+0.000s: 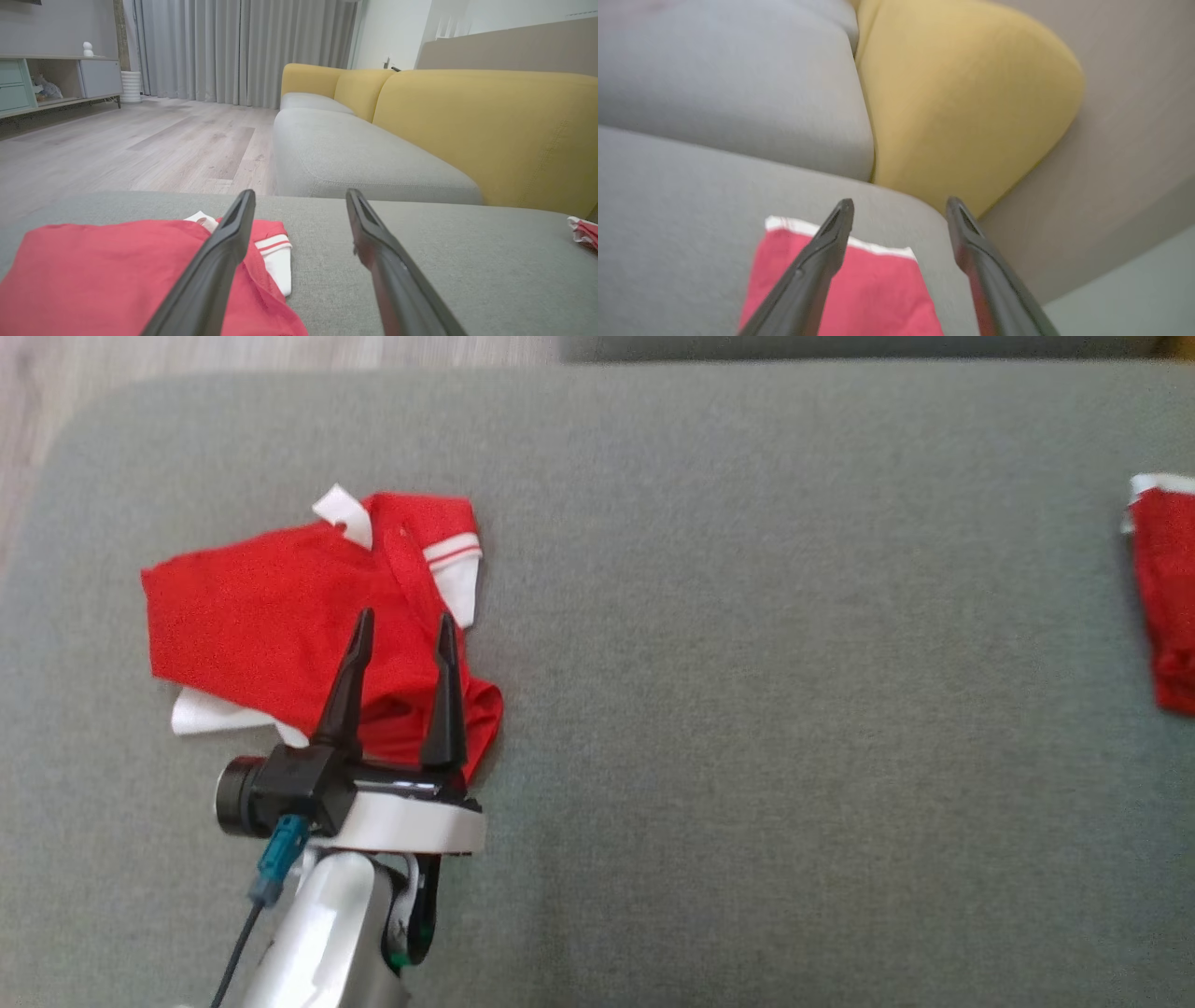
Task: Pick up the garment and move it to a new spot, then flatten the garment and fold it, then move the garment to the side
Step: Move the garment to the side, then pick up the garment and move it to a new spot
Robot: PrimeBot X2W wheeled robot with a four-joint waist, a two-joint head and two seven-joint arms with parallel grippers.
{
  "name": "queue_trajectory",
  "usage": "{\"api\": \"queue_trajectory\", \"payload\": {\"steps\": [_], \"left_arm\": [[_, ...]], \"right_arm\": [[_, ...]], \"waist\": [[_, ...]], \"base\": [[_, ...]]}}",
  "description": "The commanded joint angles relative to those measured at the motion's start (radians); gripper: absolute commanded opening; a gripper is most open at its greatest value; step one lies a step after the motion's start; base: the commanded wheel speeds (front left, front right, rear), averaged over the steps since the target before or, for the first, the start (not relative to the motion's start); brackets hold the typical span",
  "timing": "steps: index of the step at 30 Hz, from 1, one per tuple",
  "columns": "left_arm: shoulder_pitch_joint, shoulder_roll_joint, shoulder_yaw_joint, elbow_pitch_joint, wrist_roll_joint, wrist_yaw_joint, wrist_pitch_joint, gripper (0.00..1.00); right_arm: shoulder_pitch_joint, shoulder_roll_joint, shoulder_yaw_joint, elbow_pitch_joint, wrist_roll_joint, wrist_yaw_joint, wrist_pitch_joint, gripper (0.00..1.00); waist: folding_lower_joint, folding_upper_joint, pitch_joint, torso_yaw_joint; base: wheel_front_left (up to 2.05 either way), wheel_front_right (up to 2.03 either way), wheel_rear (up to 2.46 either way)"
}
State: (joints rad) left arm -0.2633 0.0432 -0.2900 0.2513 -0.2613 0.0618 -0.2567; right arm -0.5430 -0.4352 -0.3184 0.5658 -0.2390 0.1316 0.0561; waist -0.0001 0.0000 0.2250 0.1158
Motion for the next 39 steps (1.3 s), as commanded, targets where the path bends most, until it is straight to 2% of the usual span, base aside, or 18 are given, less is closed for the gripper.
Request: {"api": "queue_trajectory", "payload": {"steps": [1,9,12,14,17,23,29,39], "left_arm": [[-0.006,0.007,0.036,-0.03,0.006,0.004,-0.005,1.0],[0.036,0.007,0.051,-0.028,0.019,0.002,-0.005,1.0],[0.053,0.007,0.048,-0.026,0.019,0.0,-0.005,1.0],[0.062,0.007,0.042,-0.024,0.016,0.001,-0.005,1.0],[0.076,0.007,0.035,-0.029,0.015,0.004,-0.005,1.0],[0.127,0.007,0.024,-0.02,0.022,-0.001,-0.005,1.0],[0.15,0.007,0.019,0.007,0.014,0.001,-0.005,1.0],[0.17,0.007,0.022,0.013,0.012,0.008,-0.005,1.0]], "right_arm": [[0.001,0.016,0.011,-0.077,0.015,-0.001,-0.035,1.0],[0.074,0.259,0.106,-0.36,0.104,-0.001,-0.09,1.0],[0.129,0.327,0.146,-0.439,0.161,-0.001,-0.1,1.0],[0.178,0.349,0.164,-0.476,0.21,-0.001,-0.118,1.0],[0.255,0.369,0.187,-0.497,0.267,-0.001,-0.155,1.0],[0.409,0.384,0.205,-0.453,0.298,-0.001,-0.259,1.0],[0.513,0.385,0.249,-0.42,0.325,-0.001,-0.302,1.0],[0.567,0.385,0.267,-0.42,0.366,-0.001,-0.317,1.0]], "waist": [[0.0001,0.0,-0.052,-0.017],[0.0001,0.0,-0.152,-0.047],[0.0001,0.0,-0.178,-0.049],[0.0001,0.0,-0.191,-0.046],[0.0001,0.0,-0.203,-0.043],[0.0001,0.0,-0.222,-0.036],[0.0001,0.0,-0.233,-0.03],[0.0001,0.0,-0.243,-0.032]], "base": [[0.0,0.0,0.0],[0.0,0.0,0.0],[0.0,0.0,0.0],[0.0,0.0,0.0],[0.0,0.0,0.0],[0.0,0.0,0.0],[0.0,0.0,0.0],[0.0,0.0,0.0]]}}
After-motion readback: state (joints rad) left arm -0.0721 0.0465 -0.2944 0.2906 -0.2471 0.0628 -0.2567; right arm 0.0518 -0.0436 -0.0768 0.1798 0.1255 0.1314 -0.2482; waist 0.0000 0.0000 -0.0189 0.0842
